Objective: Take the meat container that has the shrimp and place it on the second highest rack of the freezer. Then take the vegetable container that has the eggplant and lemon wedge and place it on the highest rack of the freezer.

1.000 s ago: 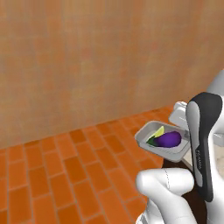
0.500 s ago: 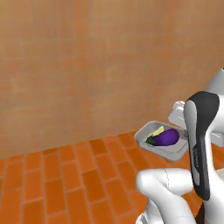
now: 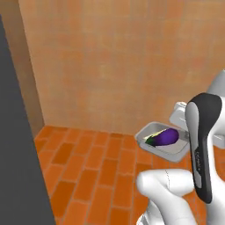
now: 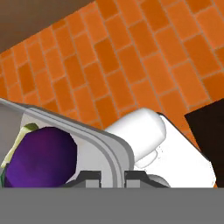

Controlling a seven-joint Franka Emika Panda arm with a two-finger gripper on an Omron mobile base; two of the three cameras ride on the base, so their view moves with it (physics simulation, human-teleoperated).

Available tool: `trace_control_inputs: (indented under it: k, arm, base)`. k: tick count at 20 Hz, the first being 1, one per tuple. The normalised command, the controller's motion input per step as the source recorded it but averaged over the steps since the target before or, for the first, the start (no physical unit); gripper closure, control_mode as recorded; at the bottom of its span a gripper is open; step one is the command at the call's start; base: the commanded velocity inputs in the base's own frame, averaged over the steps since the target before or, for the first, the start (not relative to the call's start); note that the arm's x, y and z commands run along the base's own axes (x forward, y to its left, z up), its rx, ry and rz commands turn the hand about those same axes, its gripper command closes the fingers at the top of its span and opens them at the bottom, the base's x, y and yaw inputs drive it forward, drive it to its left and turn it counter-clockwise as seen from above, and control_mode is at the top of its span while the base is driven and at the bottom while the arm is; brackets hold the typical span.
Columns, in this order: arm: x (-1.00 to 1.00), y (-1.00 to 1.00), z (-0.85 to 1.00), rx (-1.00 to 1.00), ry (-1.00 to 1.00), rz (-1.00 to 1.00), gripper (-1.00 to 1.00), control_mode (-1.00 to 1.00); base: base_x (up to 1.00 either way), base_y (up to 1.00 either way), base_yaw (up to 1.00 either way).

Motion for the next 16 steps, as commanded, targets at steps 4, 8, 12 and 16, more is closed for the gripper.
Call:
trace_control_inputs:
  k: [4, 8, 12, 16]
  arm:
    - [0.00, 0.00, 0.00, 0.00, 0.00, 0.00, 1.00, 1.00]
    - [0.00, 0.00, 0.00, 0.00, 0.00, 0.00, 1.00, 1.00]
    - [0.00, 0.00, 0.00, 0.00, 0.00, 0.00, 1.00, 1.00]
    - [0.00, 0.00, 0.00, 0.00, 0.00, 0.00, 1.00, 1.00]
  base:
    - [-0.08, -0.24, 0.61]
    - [0.10, 0.02, 0.62]
    - [0.93, 0.00, 0.60]
    - [0.18, 0.28, 0.63]
